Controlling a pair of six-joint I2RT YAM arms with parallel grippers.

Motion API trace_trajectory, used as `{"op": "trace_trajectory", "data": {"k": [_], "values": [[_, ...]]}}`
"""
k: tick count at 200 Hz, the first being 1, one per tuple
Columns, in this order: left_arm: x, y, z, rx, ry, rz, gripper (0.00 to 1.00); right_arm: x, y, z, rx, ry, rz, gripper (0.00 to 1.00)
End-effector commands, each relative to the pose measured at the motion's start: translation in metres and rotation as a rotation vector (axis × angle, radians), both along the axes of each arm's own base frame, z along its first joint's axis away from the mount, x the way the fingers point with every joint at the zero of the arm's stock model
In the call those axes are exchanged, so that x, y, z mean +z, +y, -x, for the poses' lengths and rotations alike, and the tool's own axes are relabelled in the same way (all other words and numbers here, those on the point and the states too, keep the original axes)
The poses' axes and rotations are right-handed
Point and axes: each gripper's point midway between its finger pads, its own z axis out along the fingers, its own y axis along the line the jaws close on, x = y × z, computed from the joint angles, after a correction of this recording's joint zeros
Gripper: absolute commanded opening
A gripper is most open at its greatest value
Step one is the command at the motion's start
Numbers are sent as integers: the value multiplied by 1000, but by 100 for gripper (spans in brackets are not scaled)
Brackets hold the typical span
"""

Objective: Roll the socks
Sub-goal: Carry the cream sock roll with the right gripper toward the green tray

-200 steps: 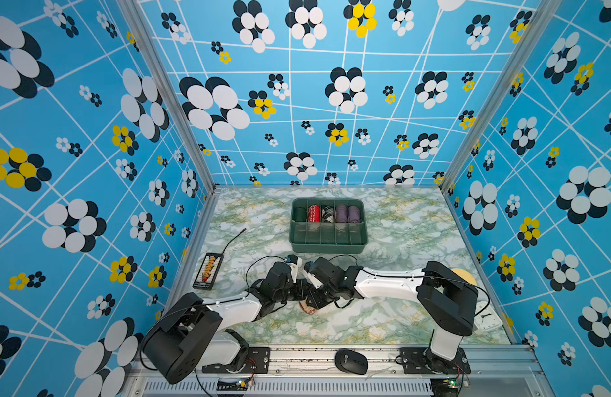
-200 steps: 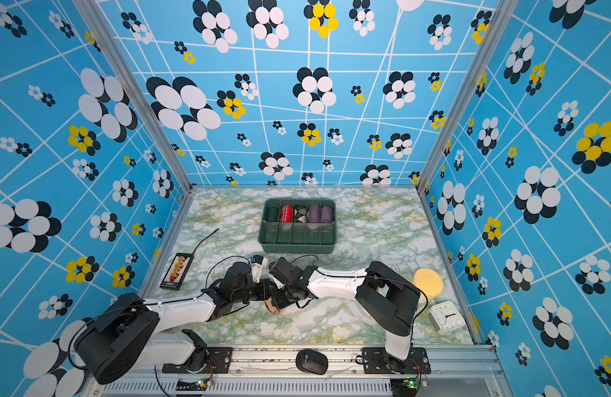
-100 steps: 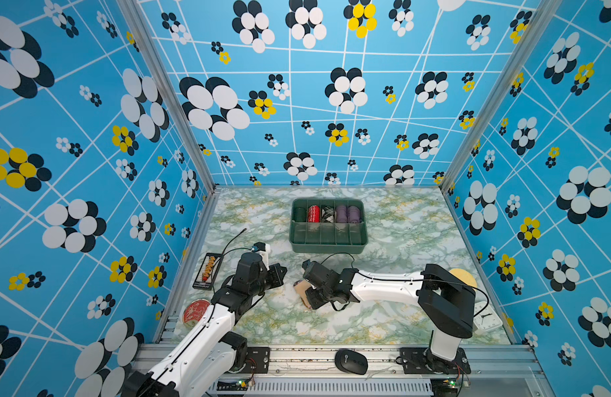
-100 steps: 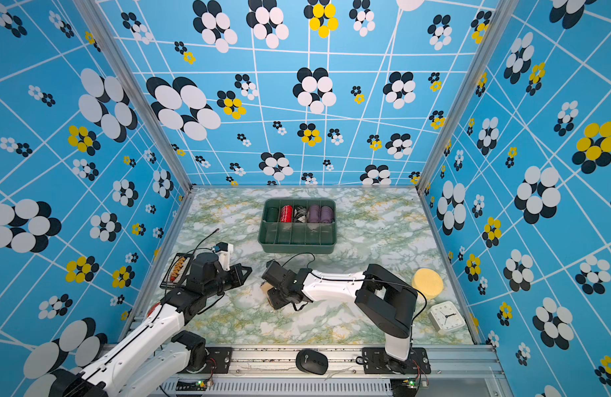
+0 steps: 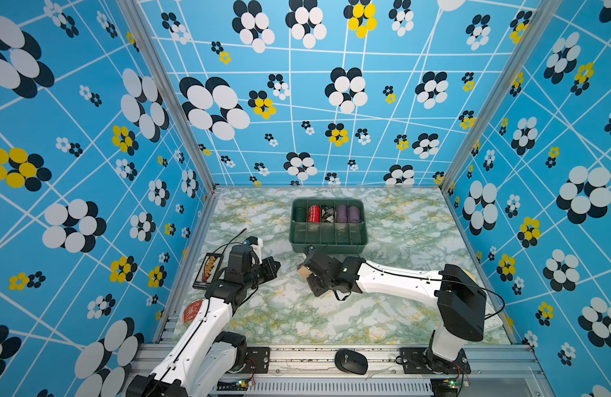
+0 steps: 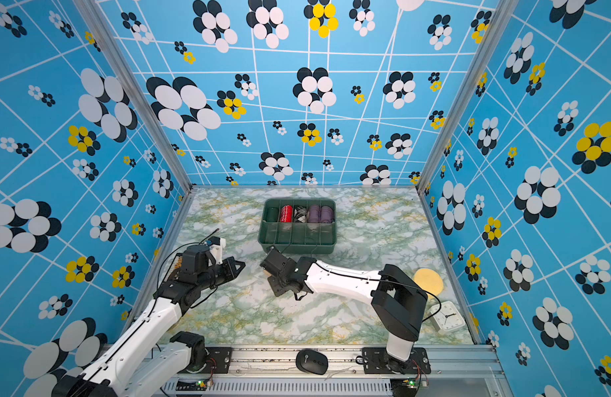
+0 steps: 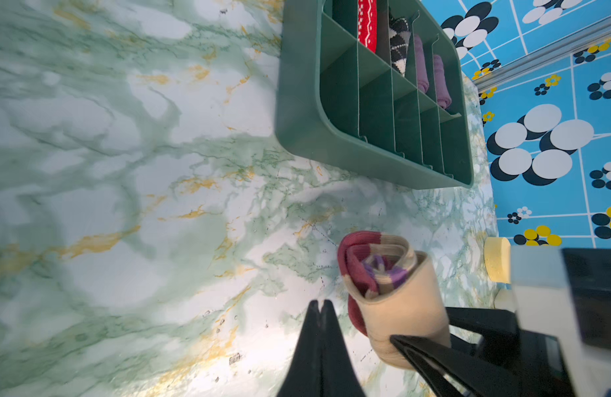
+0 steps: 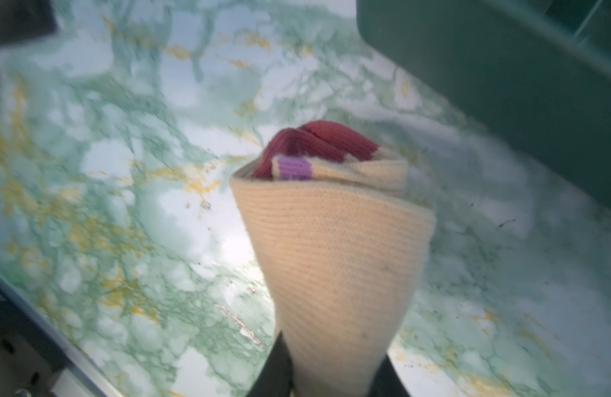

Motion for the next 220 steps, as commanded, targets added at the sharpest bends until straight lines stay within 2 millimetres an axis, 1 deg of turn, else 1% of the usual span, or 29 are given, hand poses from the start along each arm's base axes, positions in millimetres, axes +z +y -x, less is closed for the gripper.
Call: {"op": "trace_trajectory", "data": {"k": [1,31,55,58,60,62,80,110,147,160,178,202,211,220], "values": [[12,-1,-5,-26,-11,6,2,45,-9,-18,-20,-46,-47,0],[21,-1,-16,-32,-11,14,2,88,-10,-54,-73,-75,-150,0],[27,-3,-25,-41,-7,11,2,115,-7,-85,-116,-96,-214,0],[28,-3,-26,-43,-8,10,2,112,-8,-88,-120,-91,-209,0],[28,-3,-27,-44,-7,9,2,122,-5,-92,-122,-105,-228,0],[29,-3,-27,-44,-6,7,2,126,-4,-95,-126,-110,-235,0],[32,-1,-34,-41,-4,-19,2,136,6,-113,-145,-96,-288,0],[35,4,-45,-40,5,-40,2,135,24,-139,-183,-62,-352,0],[38,8,-59,-47,21,-34,2,134,35,-172,-240,-54,-395,0],[37,10,-63,-47,30,-32,2,132,41,-180,-249,-37,-414,0],[37,12,-69,-49,39,-27,2,128,49,-186,-259,-22,-428,0],[35,13,-76,-51,49,-19,2,124,49,-197,-280,-14,-424,0],[36,14,-79,-54,51,-15,2,124,43,-201,-291,-10,-417,0],[36,13,-82,-58,53,-12,2,123,33,-205,-306,-9,-405,0]]}}
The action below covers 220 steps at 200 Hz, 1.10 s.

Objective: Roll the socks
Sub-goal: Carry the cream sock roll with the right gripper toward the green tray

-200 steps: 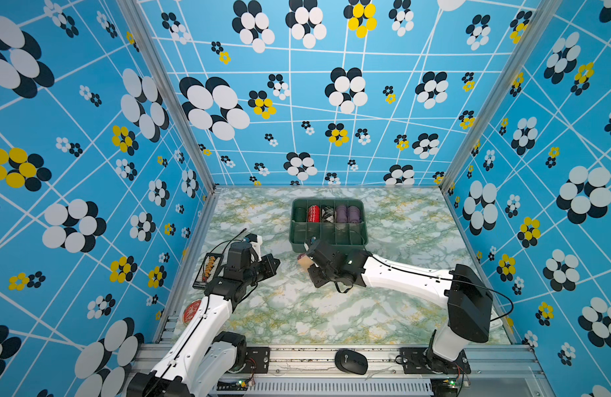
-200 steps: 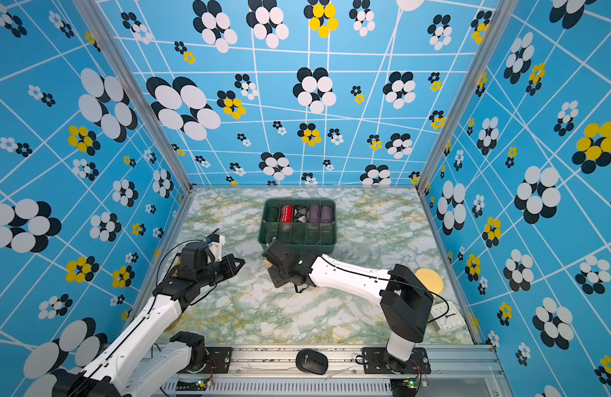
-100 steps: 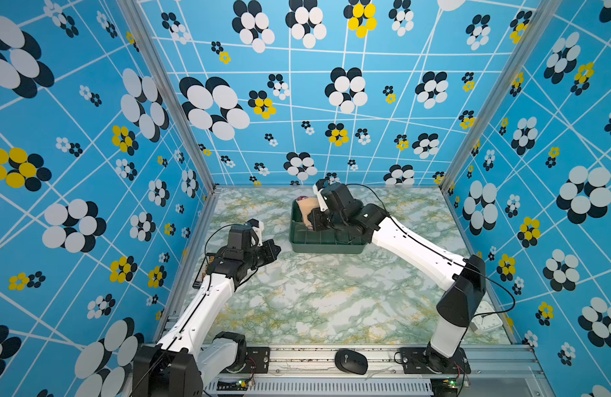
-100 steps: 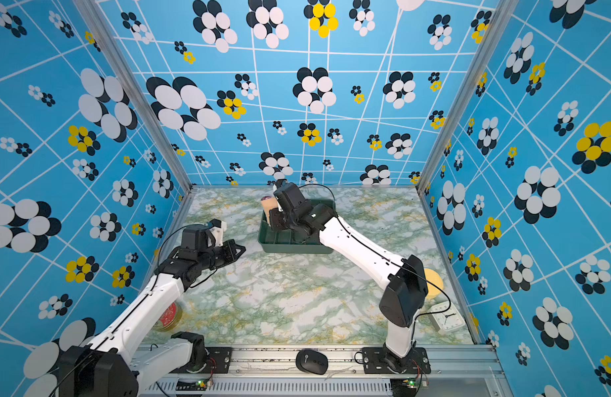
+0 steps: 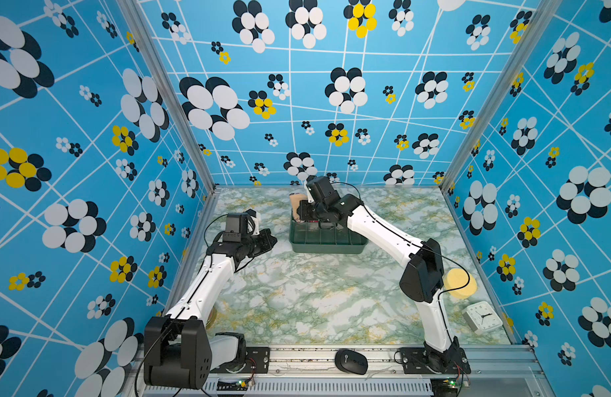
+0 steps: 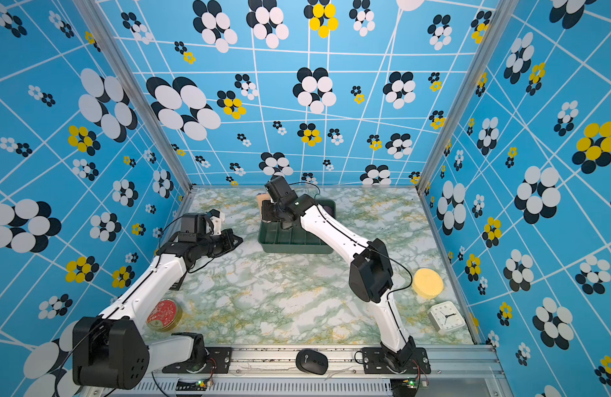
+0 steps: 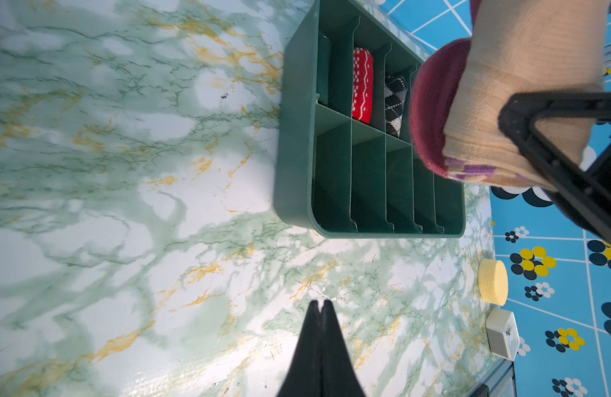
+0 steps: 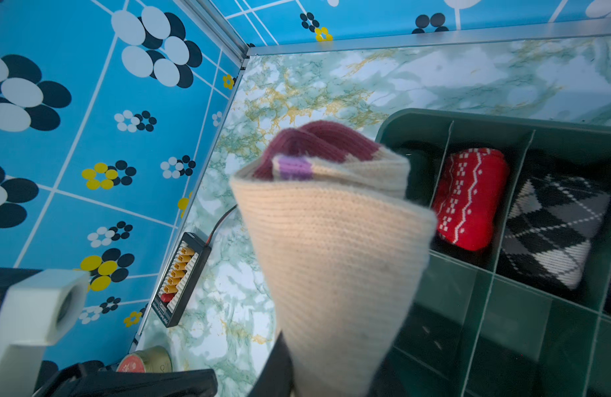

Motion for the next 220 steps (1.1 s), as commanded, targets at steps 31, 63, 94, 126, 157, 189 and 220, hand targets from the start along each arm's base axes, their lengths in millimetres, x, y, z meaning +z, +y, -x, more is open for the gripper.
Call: {"op": "trace_trajectory", "data": {"k": [31,63,94,126,157,189,220], "values": [[5,-2,-10,-39,2,14,2,-2,-66,-9,-67,71,54,0],[-2,-2,-10,-43,20,18,1,-27,-124,8,-111,160,107,0],[-9,-2,-10,-43,36,19,1,-54,-155,21,-144,224,127,0],[-9,-3,-9,-43,45,23,1,-79,-162,22,-151,283,91,0],[-9,0,-6,-38,47,8,1,-89,-175,16,-183,294,107,0],[-11,0,-4,-36,51,5,1,-103,-183,15,-195,318,127,0],[-12,-1,-5,-38,56,12,1,-111,-192,13,-214,336,133,0]]}}
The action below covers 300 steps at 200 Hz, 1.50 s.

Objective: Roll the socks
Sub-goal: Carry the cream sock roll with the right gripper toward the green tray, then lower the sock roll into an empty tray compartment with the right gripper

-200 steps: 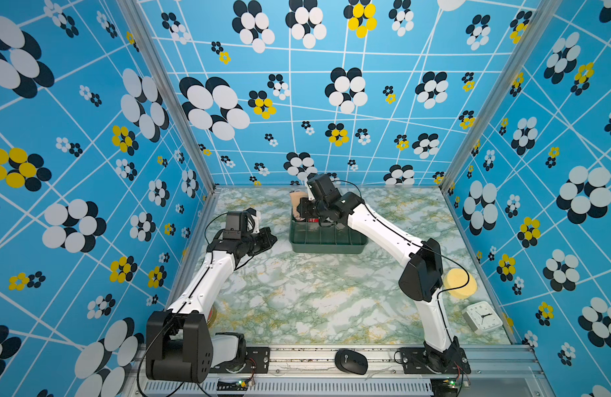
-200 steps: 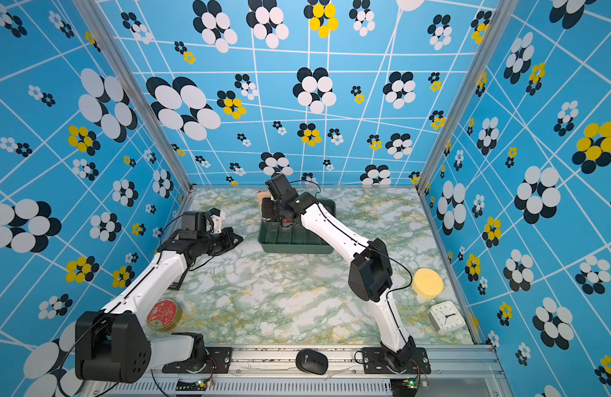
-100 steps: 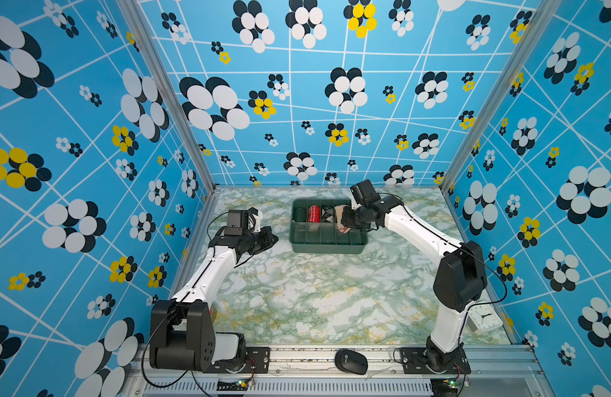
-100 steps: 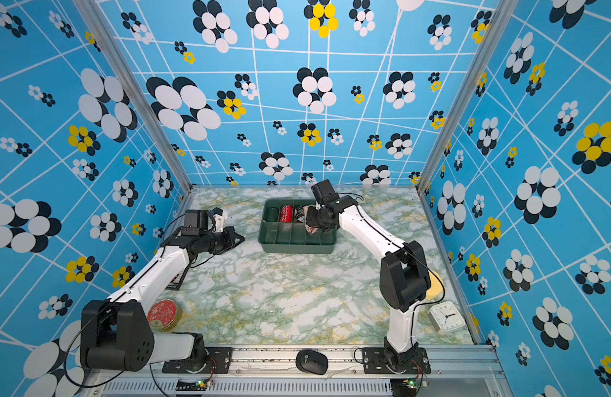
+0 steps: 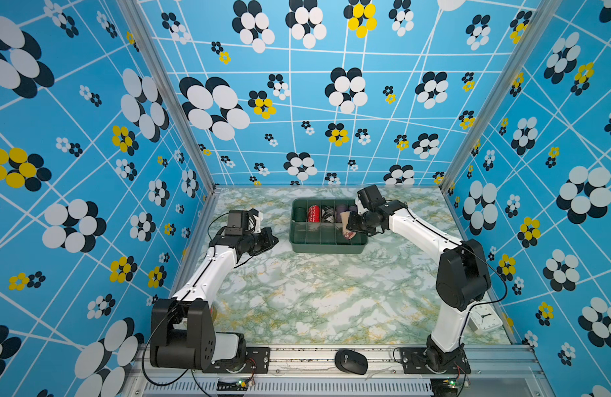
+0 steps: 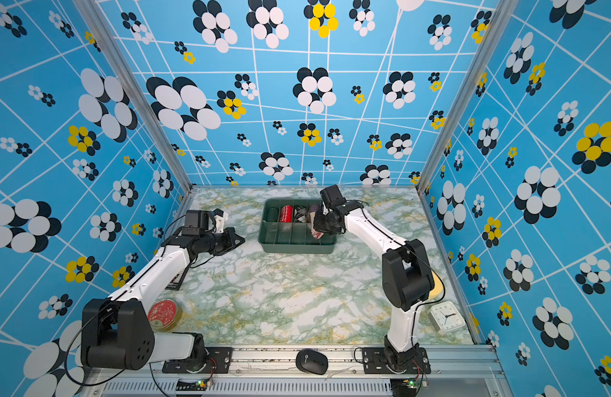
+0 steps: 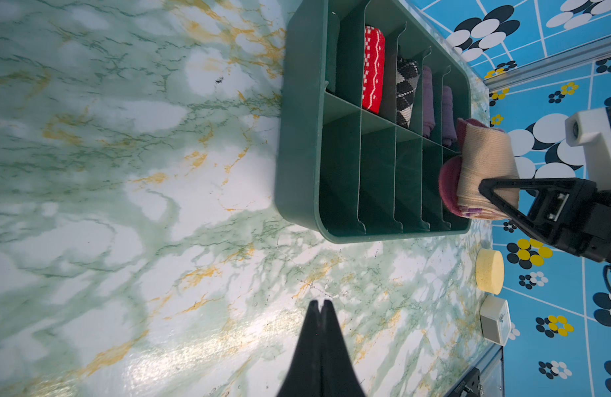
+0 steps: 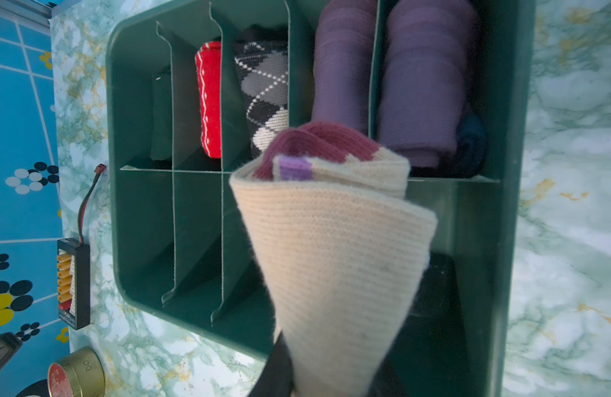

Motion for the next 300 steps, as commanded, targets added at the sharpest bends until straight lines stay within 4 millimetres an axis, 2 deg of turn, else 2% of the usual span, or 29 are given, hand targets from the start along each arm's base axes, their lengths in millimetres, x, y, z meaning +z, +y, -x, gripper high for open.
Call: {"op": "trace_trajectory", "data": {"k": [1,92,131,199,245,300], "values": [[2,2,1,-6,-5,-4,1,-17,-6,0,-5,28,12,0],[-2,2,2,-12,4,-7,1,-52,-23,5,-34,119,63,0],[-4,2,3,-14,9,-10,1,-70,-37,12,-47,170,114,0],[-8,2,1,-16,24,-4,1,-88,-49,16,-60,228,146,0],[-11,4,2,-17,32,-14,1,-84,-62,19,-72,226,183,0],[-13,5,3,-15,39,-17,1,-79,-59,19,-70,230,134,0]]}}
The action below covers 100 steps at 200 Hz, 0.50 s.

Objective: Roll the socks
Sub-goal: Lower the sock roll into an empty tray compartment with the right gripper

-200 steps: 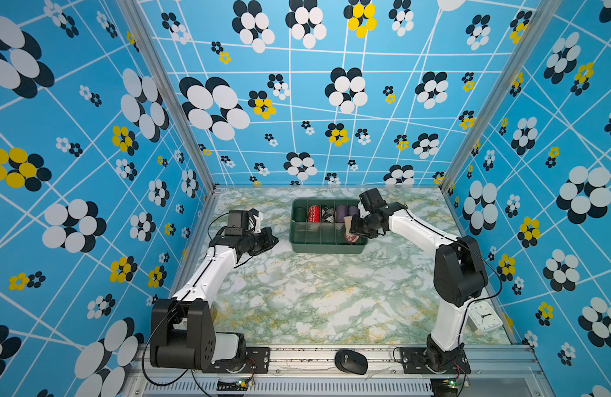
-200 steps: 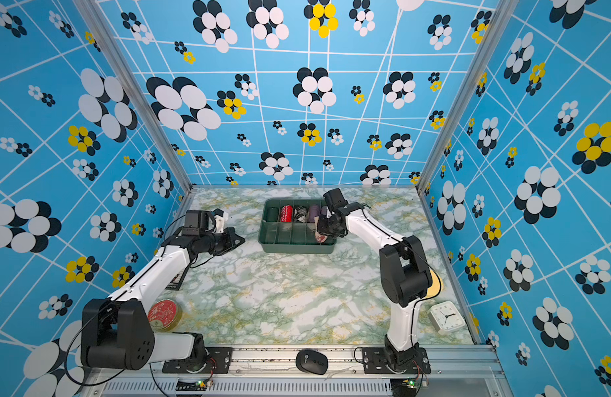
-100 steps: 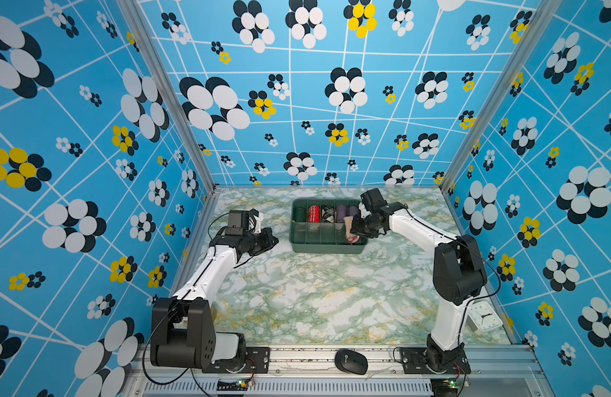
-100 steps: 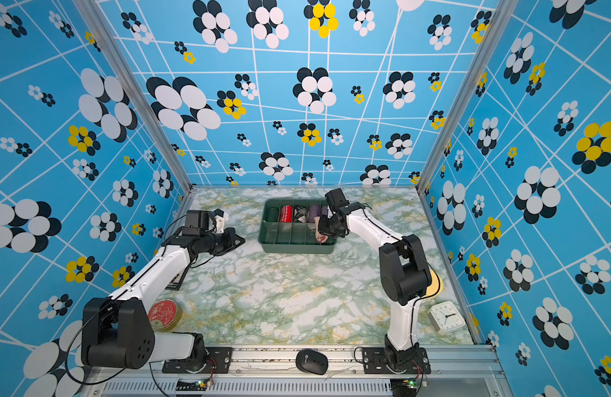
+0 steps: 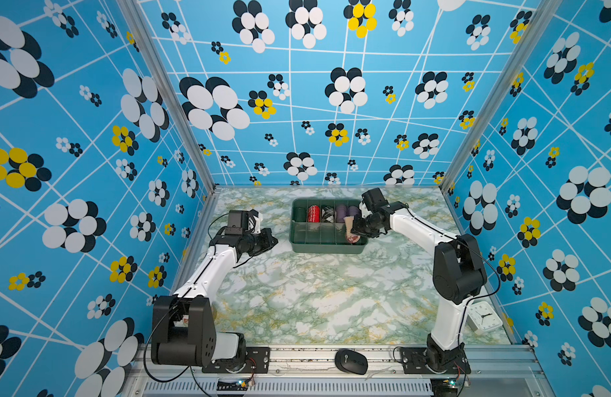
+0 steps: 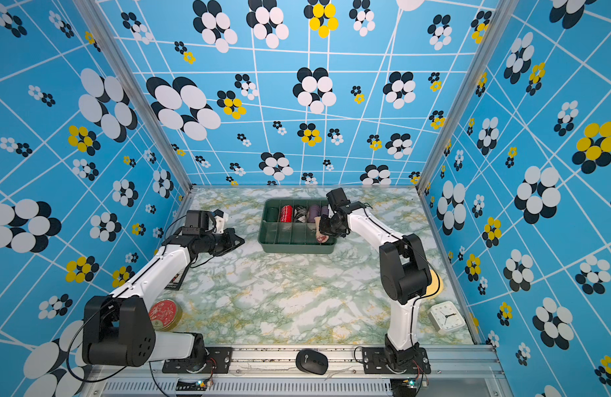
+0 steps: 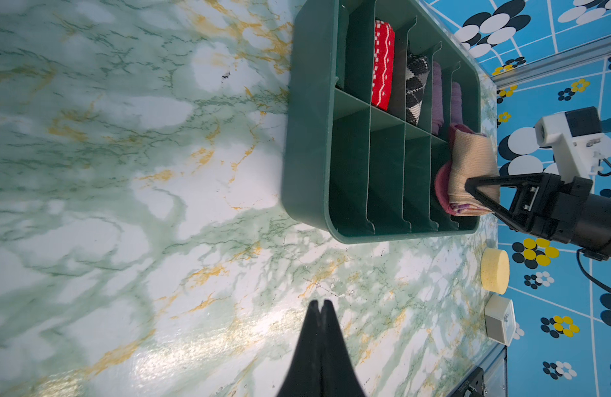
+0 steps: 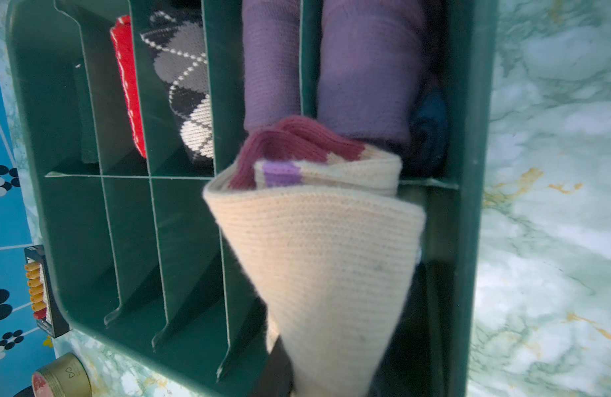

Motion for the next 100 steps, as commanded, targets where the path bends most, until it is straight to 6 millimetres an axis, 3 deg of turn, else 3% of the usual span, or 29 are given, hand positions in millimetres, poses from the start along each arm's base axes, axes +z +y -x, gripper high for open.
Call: {"op": "trace_trajectory", "data": {"k": [1,100], "values": [[-6,2,3,-12,21,-10,1,-45,-37,21,-50,145,126,0],[-7,6,4,-8,26,-14,1,-54,-58,34,-32,189,231,0]]}}
